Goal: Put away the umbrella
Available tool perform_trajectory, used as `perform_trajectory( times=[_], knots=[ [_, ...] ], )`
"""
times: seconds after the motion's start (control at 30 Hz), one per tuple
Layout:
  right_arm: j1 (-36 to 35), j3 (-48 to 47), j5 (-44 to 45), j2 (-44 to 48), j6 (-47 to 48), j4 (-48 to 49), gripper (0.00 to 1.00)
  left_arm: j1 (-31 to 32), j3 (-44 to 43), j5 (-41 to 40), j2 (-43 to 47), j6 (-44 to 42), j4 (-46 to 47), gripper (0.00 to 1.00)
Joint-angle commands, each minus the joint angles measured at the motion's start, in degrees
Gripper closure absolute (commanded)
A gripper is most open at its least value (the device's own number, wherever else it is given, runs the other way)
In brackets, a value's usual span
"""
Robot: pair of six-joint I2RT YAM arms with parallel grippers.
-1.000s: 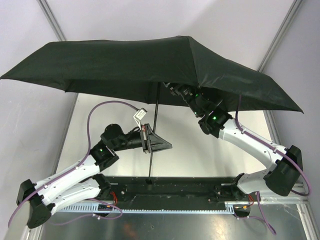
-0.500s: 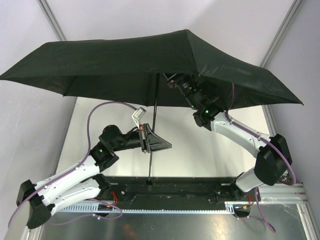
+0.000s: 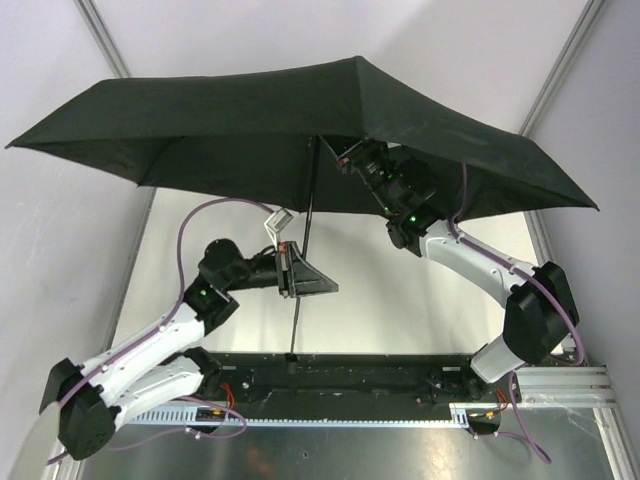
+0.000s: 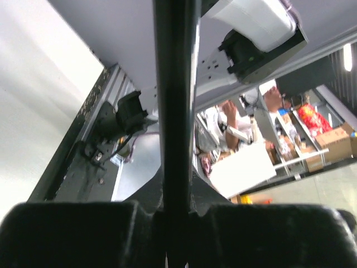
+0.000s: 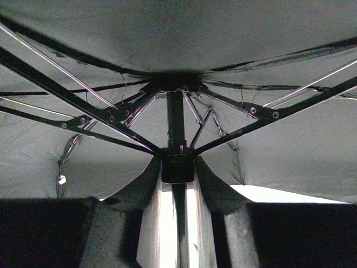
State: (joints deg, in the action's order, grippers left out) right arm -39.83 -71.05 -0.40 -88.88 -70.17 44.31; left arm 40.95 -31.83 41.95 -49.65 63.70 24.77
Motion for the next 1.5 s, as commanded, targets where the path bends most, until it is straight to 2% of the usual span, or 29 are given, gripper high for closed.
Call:
perform_trajectory(
  times=[0.0,0.1,0.3,0.57,0.63,0.67,0.77,0.8,0.9,1.0,1.03,1.13,1.2,1.23,1.3,1.47],
  knots=[
    [-1.4,0.5,-6.8,5.2,3.5,-7.6,1.00,-9.7,-8.4,9.2,-5.4,2.8,6.6,1.00],
    [-0.4,0.9,-11.0,6.5,5.7,-8.1,1.00,-13.6,-13.5,14.1,-10.6,4.0,6.7,1.00],
    [0.7,1.3,-15.7,8.2,13.6,-6.4,1.00,-15.5,-21.7,17.6,-19.4,3.9,6.8,1.00],
    [-1.9,0.7,-11.1,6.2,34.7,-10.2,1.00,-15.3,-27.8,16.4,-27.0,1.9,7.1,1.00],
    [-4.2,0.5,-6.9,5.5,39.3,-12.3,1.00,-15.6,-28.8,16.9,-28.4,1.1,7.2,1.00],
    [-6.5,0.5,-2.0,5.6,42.3,-14.6,1.00,-16.2,-28.9,17.1,-28.5,0.6,7.3,1.00],
    [-15.6,0.5,19.5,5.9,52.3,-19.2,1.00,-19.1,-25.1,14.4,-25.8,-3.1,7.2,1.00],
    [-18.0,0.5,24.0,5.8,54.3,-19.1,1.00,-20.1,-23.7,14.0,-25.1,-3.5,7.2,1.00],
    [-20.0,0.3,26.1,5.4,52.8,-18.1,1.00,-21.3,-21.5,15.4,-24.3,-3.2,7.2,1.00],
    [-15.9,0.3,20.7,6.6,43.0,-19.4,1.00,-21.6,-19.4,15.7,-21.9,-4.5,7.6,1.00],
    [-14.3,0.2,17.8,6.9,39.5,-19.1,0.96,-21.6,-18.7,15.4,-21.0,-5.1,7.6,1.00],
    [-9.6,0.0,9.4,6.2,29.9,-16.0,0.63,-21.8,-18.3,16.0,-20.6,-5.1,7.7,1.00],
    [-7.1,-0.5,5.8,4.6,25.1,-13.1,0.28,-21.8,-18.5,16.3,-20.6,-5.1,7.8,1.00],
    [-5.8,-1.1,4.8,3.6,23.0,-12.1,0.14,-21.9,-18.3,16.1,-20.3,-5.1,7.8,1.00],
    [-3.4,-2.6,3.3,1.6,18.9,-10.9,0.04,-21.8,-18.1,15.9,-19.8,-4.9,7.9,1.00],
    [1.7,-6.9,-3.4,-3.2,10.9,-7.3,0.01,-21.3,-17.4,16.0,-19.4,-3.7,9.2,1.00]
  ],
)
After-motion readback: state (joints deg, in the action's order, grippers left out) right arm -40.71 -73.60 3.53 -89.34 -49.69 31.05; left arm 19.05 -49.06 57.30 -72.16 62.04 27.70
